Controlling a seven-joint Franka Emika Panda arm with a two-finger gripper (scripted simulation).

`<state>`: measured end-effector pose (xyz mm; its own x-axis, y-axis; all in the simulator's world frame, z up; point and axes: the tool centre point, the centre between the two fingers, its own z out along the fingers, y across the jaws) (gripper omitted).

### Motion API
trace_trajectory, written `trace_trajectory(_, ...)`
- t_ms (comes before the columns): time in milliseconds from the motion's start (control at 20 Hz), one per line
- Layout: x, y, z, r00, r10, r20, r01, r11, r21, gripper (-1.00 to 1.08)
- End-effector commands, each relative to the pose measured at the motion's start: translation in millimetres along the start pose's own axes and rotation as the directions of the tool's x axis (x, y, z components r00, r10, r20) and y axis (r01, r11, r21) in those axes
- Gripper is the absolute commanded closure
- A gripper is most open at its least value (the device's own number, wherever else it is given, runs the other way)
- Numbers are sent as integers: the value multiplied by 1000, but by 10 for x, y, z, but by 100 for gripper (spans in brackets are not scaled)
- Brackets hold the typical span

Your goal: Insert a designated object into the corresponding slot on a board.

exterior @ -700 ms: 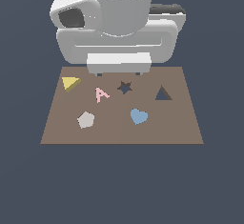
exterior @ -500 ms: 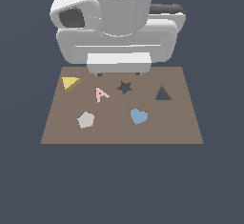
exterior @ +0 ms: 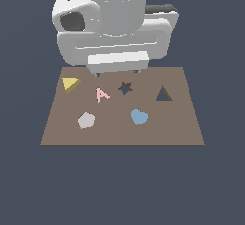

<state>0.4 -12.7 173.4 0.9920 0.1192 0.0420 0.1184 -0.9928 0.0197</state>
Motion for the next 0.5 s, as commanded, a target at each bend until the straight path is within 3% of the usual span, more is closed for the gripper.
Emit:
trace_trajectory(0, -48, 21, 31, 999, -35, 1, 35, 999, 1, -92)
trace_trajectory(450, -285, 156, 193, 975, -221, 2, 221, 975, 8, -92)
